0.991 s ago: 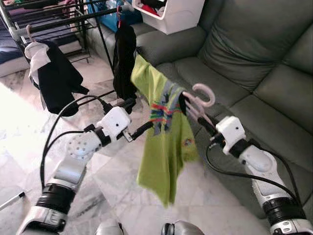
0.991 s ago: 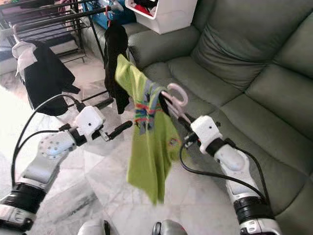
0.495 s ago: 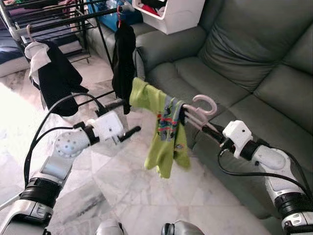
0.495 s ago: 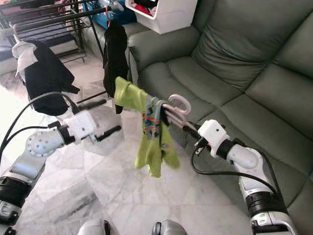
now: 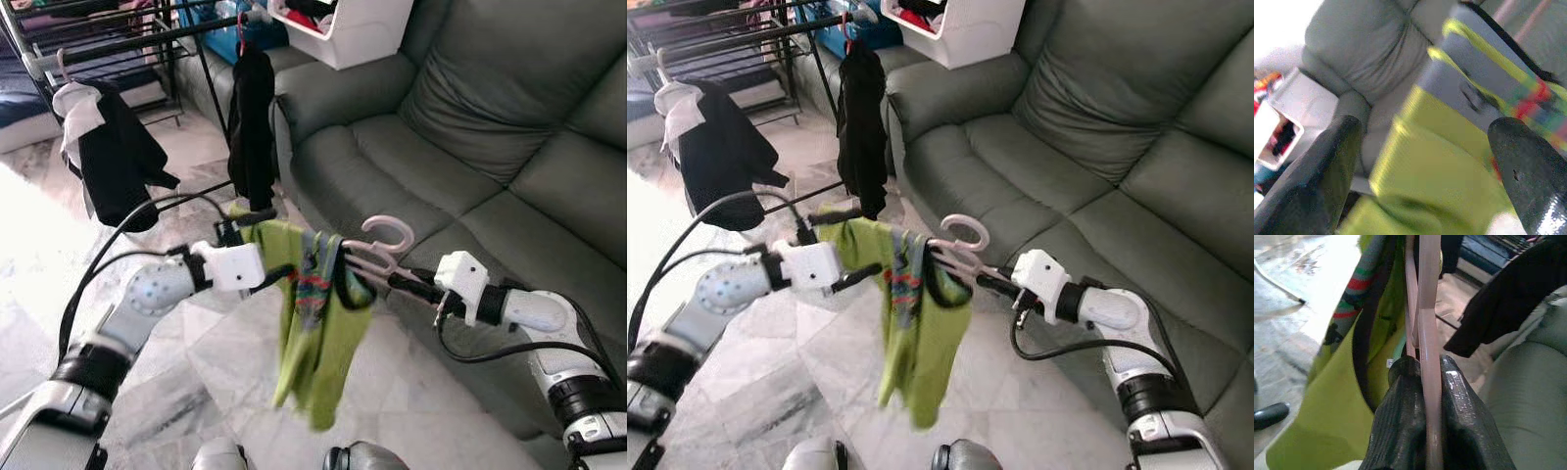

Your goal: Hang hanger

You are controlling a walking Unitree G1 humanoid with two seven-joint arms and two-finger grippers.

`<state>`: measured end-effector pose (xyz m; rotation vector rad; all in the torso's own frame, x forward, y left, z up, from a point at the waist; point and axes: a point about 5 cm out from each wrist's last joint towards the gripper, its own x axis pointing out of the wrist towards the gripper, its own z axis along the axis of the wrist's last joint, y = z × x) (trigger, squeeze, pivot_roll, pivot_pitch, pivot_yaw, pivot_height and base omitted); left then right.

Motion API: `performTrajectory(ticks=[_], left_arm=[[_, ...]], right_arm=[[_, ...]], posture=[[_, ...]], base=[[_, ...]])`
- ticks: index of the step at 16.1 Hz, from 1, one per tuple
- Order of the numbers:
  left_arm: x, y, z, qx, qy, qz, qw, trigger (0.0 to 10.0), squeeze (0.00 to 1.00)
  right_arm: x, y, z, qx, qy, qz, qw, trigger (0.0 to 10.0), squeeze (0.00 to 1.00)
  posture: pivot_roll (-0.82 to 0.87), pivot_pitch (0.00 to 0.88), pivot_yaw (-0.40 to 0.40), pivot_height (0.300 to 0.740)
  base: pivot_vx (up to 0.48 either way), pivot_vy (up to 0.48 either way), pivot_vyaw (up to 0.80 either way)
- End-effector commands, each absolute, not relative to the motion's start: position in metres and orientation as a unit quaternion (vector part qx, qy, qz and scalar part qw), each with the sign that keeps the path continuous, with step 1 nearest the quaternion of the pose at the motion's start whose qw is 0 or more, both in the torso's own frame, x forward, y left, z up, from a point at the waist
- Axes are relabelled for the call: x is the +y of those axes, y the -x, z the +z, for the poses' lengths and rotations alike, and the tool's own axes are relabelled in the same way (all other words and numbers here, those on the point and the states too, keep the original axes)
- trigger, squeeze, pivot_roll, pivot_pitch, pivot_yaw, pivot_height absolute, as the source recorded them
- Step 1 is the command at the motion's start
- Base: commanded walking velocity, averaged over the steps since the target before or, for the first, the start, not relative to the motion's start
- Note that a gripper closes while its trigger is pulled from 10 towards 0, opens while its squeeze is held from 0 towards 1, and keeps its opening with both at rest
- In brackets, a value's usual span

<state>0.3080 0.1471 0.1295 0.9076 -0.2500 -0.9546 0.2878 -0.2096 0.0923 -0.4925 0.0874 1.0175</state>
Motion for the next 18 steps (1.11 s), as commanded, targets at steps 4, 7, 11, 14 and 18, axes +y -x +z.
performTrajectory(ticks=[4,7,11,14,18], left_arm=[[0.1479,-0.3085,0.127,-0.114,-0.435,-0.45,0.771,10.0,0.0],[0.1479,-0.3085,0.127,-0.114,-0.435,-0.45,0.771,10.0,0.0],[0.1479,-0.3085,0.127,-0.114,-0.435,-0.45,0.771,10.0,0.0],[0.1479,-0.3085,0.127,-0.114,-0.435,-0.45,0.771,10.0,0.0],[0.1485,-0.3092,0.1263,-0.116,-0.437,-0.451,0.769,10.0,0.0]], right_arm=[[-0.2115,-0.2916,0.1009,0.026,0.248,0.489,0.836,10.0,0.0],[-0.2115,-0.2916,0.1009,0.026,0.248,0.489,0.836,10.0,0.0],[-0.2115,-0.2916,0.1009,0.026,0.248,0.489,0.836,10.0,0.0],[-0.2115,-0.2916,0.1009,0.026,0.248,0.489,0.836,10.0,0.0],[-0.2113,-0.2923,0.1006,0.026,0.249,0.492,0.834,10.0,0.0]], posture=[[-0.06,0.04,-0.059,0.74],[-0.06,0.04,-0.059,0.74],[-0.06,0.04,-0.059,0.74],[-0.06,0.04,-0.059,0.74],[-0.06,0.04,-0.058,0.74]], base=[[0.0,0.0,0.0],[0.0,0.0,0.0],[0.0,0.0,0.0],[0.0,0.0,0.0],[0.0,0.0,0.0]])
